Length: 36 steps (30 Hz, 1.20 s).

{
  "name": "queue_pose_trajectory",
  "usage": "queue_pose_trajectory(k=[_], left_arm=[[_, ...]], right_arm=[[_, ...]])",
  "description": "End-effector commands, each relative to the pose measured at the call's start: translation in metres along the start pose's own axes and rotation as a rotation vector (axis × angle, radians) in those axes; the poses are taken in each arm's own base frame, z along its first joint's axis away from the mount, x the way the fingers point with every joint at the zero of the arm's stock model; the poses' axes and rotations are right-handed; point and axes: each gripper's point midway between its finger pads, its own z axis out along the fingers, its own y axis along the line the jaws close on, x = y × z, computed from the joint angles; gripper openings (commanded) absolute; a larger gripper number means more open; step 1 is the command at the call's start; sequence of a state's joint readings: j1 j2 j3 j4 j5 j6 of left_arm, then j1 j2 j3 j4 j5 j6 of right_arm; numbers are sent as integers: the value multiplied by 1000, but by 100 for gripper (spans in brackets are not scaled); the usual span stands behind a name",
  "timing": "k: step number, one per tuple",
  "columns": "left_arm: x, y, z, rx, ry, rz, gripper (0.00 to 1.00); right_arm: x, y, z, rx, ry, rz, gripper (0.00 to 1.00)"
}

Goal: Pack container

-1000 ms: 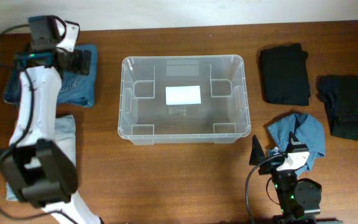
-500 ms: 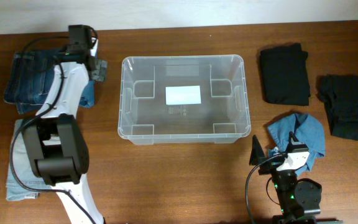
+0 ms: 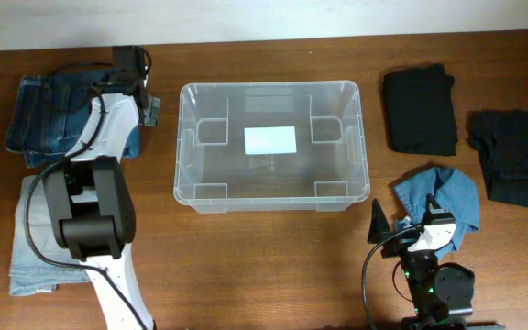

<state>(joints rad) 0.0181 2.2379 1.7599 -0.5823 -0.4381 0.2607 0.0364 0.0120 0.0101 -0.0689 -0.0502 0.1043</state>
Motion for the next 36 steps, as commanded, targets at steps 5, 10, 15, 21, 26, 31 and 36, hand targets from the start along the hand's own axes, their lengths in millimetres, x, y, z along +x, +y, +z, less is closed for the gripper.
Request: queue_pose_trajectory(k=[5, 10, 15, 21, 26, 31, 36], left_arm=[[14, -10, 27, -5, 53, -3, 99], [18, -8, 36, -46, 67, 0, 99], [23, 1, 45, -102, 85, -5, 99], [31, 19, 52, -115, 100, -38, 99], [41, 25, 60, -53, 116, -66, 99], [43, 15, 64, 37, 110, -80, 99], [41, 11, 64, 64, 101, -82, 97]], right_arm=[[2, 1, 0, -2, 2, -4, 98], [2, 1, 0, -2, 3, -4, 98], [2, 1, 0, -2, 3, -4, 98], [2, 1, 0, -2, 2, -4, 98], [2, 1, 0, -2, 2, -4, 98], [2, 1, 0, -2, 2, -4, 98], [2, 1, 0, -2, 2, -4, 98]])
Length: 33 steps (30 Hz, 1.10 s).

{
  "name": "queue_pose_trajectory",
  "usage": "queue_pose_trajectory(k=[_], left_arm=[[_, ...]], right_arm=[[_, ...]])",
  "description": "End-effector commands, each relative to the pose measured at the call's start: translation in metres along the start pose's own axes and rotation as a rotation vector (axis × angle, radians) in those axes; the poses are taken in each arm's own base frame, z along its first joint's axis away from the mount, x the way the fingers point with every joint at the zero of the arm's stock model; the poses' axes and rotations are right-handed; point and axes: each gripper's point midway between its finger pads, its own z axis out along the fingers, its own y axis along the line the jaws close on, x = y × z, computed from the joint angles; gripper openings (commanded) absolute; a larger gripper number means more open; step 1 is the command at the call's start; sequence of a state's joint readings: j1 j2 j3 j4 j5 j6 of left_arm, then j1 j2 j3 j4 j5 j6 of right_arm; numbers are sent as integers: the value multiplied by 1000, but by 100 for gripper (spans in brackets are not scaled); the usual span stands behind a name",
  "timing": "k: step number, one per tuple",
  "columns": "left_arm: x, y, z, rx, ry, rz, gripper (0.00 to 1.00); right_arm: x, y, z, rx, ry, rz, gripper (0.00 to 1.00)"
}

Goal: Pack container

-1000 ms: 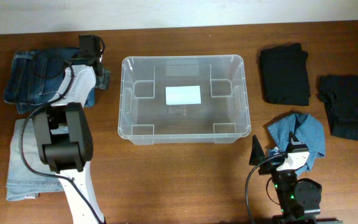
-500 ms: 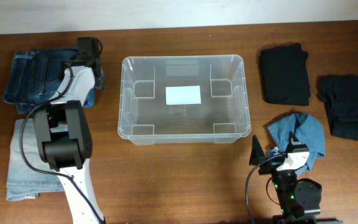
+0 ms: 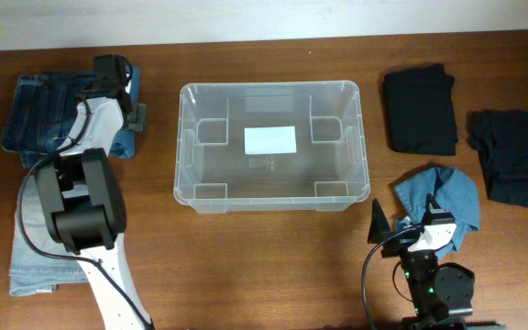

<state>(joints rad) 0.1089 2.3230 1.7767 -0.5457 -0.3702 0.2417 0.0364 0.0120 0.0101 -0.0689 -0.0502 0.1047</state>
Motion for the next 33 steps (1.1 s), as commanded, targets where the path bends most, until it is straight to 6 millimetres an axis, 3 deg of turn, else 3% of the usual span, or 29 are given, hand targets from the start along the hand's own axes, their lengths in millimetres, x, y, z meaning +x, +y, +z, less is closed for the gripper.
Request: queue_pose_trajectory(k=[1, 2, 6, 9, 11, 14, 19, 20, 21, 23, 24, 29, 33], left_arm=[[17, -2, 18, 23, 50, -2, 94], [17, -2, 18, 23, 49, -2, 90], [17, -2, 18, 23, 49, -2, 60], [17, -2, 18, 23, 49, -2, 22], [16, -2, 18, 21, 46, -3, 9], [15, -2, 18, 21, 42, -5, 1], [15, -1, 18, 17, 44, -4, 1], [16, -1, 18, 17, 44, -4, 8], [16, -1, 18, 17, 44, -4, 28], [15, -1, 18, 17, 44, -4, 82], [15, -1, 18, 17, 42, -5, 99], [1, 5, 12, 1, 4, -19, 99], [-25, 15, -9, -8, -47, -31, 99]], right_arm=[[2, 1, 0, -2, 3, -4, 98], [2, 1, 0, -2, 2, -4, 98], [2, 1, 0, -2, 2, -4, 98], [2, 1, 0, -2, 3, -4, 98], [2, 1, 0, -2, 2, -4, 98], [2, 1, 0, -2, 3, -4, 98], [2, 1, 0, -2, 3, -4, 98], [2, 1, 0, -2, 2, -4, 98], [2, 1, 0, -2, 2, -4, 98], [2, 1, 0, -2, 3, -4, 98], [2, 1, 0, -2, 3, -4, 98], [2, 1, 0, -2, 3, -4, 98], [2, 1, 0, -2, 3, -4, 98]])
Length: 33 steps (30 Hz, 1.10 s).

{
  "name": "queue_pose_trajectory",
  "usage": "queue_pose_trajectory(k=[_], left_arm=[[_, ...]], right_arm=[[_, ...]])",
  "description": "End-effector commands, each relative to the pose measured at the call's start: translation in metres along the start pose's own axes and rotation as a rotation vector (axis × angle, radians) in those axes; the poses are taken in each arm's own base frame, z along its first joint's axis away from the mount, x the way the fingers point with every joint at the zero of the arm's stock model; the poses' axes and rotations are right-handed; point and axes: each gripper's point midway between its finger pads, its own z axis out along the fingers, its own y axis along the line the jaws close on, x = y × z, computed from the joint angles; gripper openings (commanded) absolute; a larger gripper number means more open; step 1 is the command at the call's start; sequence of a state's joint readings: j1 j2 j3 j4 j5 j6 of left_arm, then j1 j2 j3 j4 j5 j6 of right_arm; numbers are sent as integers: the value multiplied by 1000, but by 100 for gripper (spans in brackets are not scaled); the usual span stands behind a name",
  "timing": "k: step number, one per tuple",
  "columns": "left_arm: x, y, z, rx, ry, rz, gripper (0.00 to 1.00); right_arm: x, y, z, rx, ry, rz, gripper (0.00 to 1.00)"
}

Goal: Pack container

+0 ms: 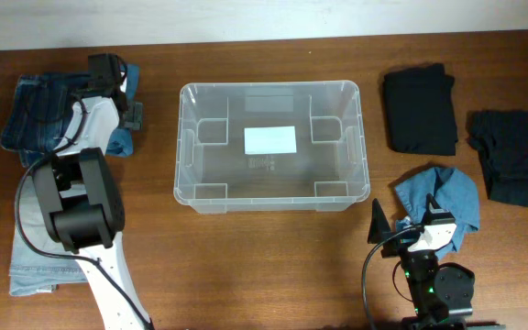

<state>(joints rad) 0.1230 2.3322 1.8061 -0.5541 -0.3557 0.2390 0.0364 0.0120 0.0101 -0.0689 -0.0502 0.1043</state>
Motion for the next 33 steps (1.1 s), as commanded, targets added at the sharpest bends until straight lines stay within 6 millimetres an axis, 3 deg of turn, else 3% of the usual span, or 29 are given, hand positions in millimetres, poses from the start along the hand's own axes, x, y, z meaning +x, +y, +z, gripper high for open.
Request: queue_pose_trajectory(k=[1, 6, 10, 13, 18, 27, 33], left_arm=[[-28, 11, -18, -13, -56, -20, 99], [-67, 23, -63, 36, -161, -161, 100], [-100, -2, -120, 324, -289, -155, 99], [-105, -22, -174, 544, -338, -149, 99], [-88, -20, -230, 636, -326, -136, 99], [-29, 4, -343, 670, -302, -128, 99], [-6, -2, -381, 746, -328, -89, 100]], right_arm=[[2, 1, 0, -2, 3, -4, 98], [2, 1, 0, -2, 2, -4, 98], [2, 1, 0, -2, 3, -4, 98], [2, 1, 0, -2, 3, -4, 98], [2, 1, 0, -2, 2, -4, 99], [1, 1, 0, -3, 0, 4, 98], [1, -1, 0, 11, -2, 3, 98]])
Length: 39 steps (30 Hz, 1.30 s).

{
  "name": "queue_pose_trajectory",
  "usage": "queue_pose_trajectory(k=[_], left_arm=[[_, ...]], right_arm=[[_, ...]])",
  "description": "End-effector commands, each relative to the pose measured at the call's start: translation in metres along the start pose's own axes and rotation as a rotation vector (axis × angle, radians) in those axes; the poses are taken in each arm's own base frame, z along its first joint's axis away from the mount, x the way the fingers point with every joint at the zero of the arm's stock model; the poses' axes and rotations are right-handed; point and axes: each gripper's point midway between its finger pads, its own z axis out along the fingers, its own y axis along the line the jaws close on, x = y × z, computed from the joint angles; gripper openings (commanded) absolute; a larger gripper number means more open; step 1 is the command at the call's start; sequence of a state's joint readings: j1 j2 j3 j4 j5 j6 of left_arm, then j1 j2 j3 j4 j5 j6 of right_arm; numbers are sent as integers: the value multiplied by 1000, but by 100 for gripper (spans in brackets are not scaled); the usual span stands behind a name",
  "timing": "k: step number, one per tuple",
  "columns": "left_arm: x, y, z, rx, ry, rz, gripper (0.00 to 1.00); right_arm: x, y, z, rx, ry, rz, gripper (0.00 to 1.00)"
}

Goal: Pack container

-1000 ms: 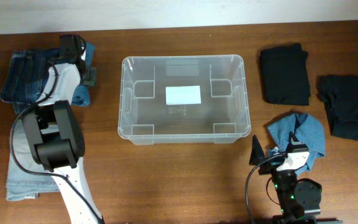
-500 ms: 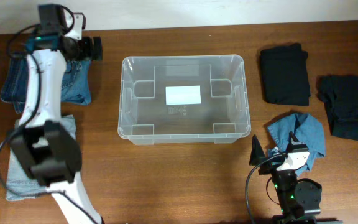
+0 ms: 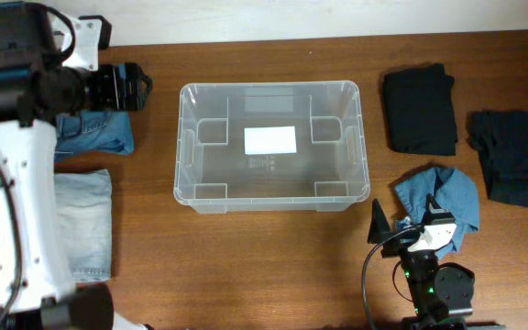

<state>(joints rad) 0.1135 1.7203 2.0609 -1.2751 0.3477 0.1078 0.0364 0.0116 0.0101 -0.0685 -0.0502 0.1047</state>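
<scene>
A clear plastic container (image 3: pixel 180 137) stands mid-table, holding only a white label (image 3: pixel 269 140). To its left lie dark blue jeans (image 3: pixel 97 134), mostly hidden under my raised left arm. My left gripper (image 3: pixel 125 86) shows large and high, above the jeans' upper right edge; its fingers cannot be made out. A light blue folded pair of jeans (image 3: pixel 82 225) lies below. On the right are two black garments (image 3: pixel 419 112) (image 3: pixel 513 154) and a crumpled blue cloth (image 3: pixel 449 194). My right gripper (image 3: pixel 380 227) rests by that cloth near the front edge.
The left arm's white links (image 3: pixel 12 183) cover much of the table's left side. The right arm's base (image 3: pixel 436 284) sits at the front edge.
My left arm has risen from low over the dark jeans to high near the camera, and the gripper is now above the jeans' upper right part. The right arm is unchanged.
My left gripper was low at the right edge of the dark jeans, beside the container. At the two following moments it stood slightly further left along that edge. Now the arm is raised high. The container and the right-side garments have stayed put.
</scene>
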Motion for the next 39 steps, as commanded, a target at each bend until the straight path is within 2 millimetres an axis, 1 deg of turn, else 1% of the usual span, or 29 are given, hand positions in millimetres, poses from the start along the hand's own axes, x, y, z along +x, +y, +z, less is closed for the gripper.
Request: queue_pose_trajectory(k=[1, 3, 5, 9, 11, 15, 17, 20, 23, 25, 26, 28, 30, 32, 33, 35, 36, 39], left_arm=[[3, -26, -22, 103, -53, 39, 99], [7, -32, -26, 126, -77, 50, 99], [13, -33, -27, 122, -104, 60, 99], [36, -33, -22, 110, -152, 78, 99], [49, -25, -19, 59, -182, 67, 99], [70, 4, -14, -108, -239, -19, 99], [79, 13, -10, -151, -240, -24, 99], [92, 24, -1, -199, -207, -38, 99], [101, 34, 5, -249, -174, -50, 99], [105, 37, 9, -256, -153, -56, 99], [106, 37, 11, -255, -148, -57, 99], [108, 38, 13, -254, -137, -60, 100], [108, 38, 15, -254, -131, -61, 100], [109, 39, 17, -254, -126, -62, 99], [109, 39, 17, -253, -124, -63, 100], [109, 39, 18, -253, -122, -63, 99], [109, 39, 18, -253, -122, -63, 99], [109, 39, 18, -253, -122, -63, 100]], right_arm=[[1, -3, 0, 21, -3, 3, 98], [-1, -3, 0, 23, -12, 3, 98], [-4, -3, 0, 22, -23, 3, 98], [-11, -2, 0, 18, -50, 2, 98], [-17, -2, -1, 16, -75, 1, 98], [-38, -3, -5, 30, -128, -1, 98], [-55, -8, -10, 60, -160, -8, 98], [-84, -17, -21, 120, -178, -65, 98], [-119, -37, -35, 246, -174, -75, 99], [-148, -48, -42, 315, -153, -121, 99], [-157, -53, -43, 339, -139, -132, 99], [-179, -69, -42, 416, -76, -143, 99], [-192, -85, -32, 454, 7, -124, 99], [-199, -97, -14, 439, 95, -98, 99], [-201, -104, 0, 404, 154, -82, 99], [-203, -114, 22, 326, 239, -29, 99], [-204, -122, 40, 256, 303, 38, 99], [-195, -135, 67, 149, 411, 180, 98]])
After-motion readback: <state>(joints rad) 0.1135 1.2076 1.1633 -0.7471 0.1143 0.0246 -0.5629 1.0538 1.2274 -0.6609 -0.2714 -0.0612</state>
